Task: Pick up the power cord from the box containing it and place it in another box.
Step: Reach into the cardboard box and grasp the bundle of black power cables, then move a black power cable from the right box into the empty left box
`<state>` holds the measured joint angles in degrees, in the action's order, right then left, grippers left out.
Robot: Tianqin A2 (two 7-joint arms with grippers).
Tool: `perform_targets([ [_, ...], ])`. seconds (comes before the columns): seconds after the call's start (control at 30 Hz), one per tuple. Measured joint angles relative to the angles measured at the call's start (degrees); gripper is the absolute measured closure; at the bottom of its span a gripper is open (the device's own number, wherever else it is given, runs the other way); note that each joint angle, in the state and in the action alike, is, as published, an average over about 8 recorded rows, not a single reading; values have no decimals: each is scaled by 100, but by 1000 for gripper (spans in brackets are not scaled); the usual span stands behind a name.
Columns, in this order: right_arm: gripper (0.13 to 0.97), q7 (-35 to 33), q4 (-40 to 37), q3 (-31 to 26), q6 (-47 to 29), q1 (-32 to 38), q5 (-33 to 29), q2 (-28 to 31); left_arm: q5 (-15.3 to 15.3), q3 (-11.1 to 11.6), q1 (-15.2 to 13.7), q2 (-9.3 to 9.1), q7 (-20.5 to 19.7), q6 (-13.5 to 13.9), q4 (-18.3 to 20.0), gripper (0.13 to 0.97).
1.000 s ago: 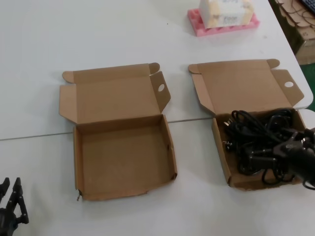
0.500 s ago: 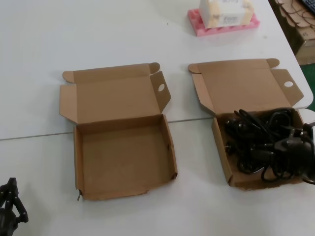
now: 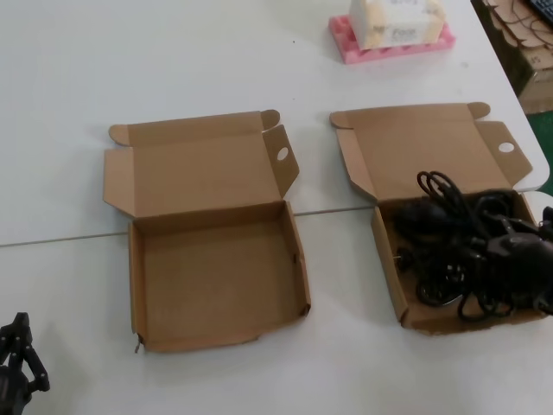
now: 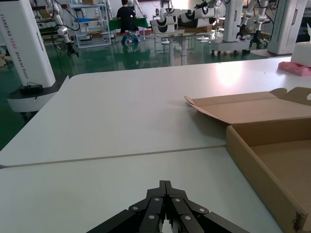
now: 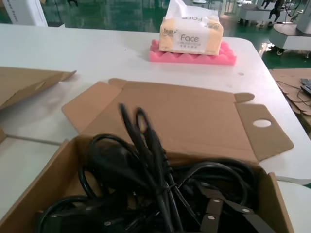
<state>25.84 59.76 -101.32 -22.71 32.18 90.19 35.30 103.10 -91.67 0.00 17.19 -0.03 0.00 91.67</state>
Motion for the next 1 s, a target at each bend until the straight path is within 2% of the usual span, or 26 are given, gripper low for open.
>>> perform_targets([
  [0.1, 584, 0, 47, 78, -39, -46, 2, 0, 0, 0, 0, 0, 0, 0, 0, 934],
  [0.13, 584, 0, 64, 97, -48, -63, 1, 0, 0, 0, 0, 0, 0, 0, 0, 934],
  [0.4, 790, 0, 239, 227, -96, -228, -1, 14, 0, 0, 0, 0, 0, 0, 0, 934],
  [0.53, 790, 0, 428, 399, -182, -372, 11, 50, 0, 0, 0, 0, 0, 0, 0, 934],
  [0.7, 835, 0, 714, 728, -305, -589, 28, 84, 0, 0, 0, 0, 0, 0, 0, 934],
  [1.0, 866, 0, 1920, 1822, -915, -1188, 111, -170, 0, 0, 0, 0, 0, 0, 0, 934],
])
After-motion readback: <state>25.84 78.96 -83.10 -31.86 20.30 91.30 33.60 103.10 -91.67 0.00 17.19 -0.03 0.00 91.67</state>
